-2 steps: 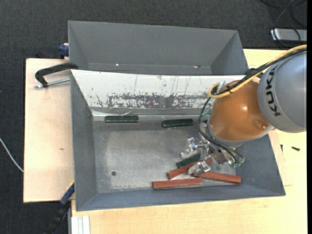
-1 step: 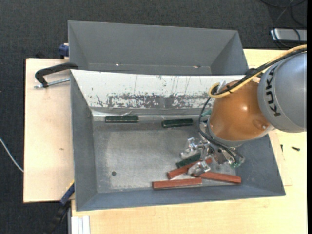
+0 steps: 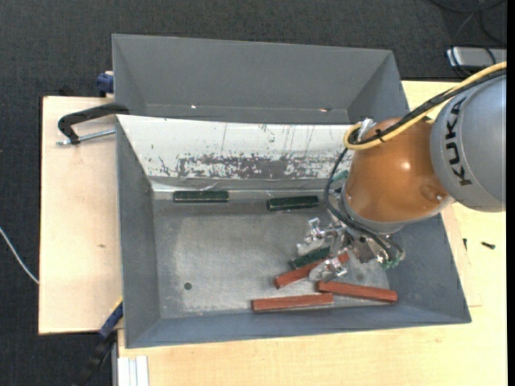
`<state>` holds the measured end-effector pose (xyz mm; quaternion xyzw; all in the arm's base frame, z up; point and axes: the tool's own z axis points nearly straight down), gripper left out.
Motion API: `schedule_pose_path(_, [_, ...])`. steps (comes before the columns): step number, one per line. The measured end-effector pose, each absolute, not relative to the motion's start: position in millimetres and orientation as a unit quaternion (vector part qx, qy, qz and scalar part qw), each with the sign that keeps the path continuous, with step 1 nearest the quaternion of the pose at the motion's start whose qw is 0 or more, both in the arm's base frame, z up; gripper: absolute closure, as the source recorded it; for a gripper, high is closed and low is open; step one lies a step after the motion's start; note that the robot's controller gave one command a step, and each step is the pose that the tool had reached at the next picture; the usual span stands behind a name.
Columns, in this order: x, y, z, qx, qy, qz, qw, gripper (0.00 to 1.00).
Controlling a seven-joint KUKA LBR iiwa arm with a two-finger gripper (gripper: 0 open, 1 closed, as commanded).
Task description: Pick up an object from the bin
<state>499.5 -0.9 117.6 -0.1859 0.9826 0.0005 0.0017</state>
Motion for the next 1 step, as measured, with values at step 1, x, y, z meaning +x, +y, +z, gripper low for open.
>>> schedule_pose_path(1, [494.9, 3.6, 227.3, -0.191, 0.982, 0.000, 0.002, 1.00])
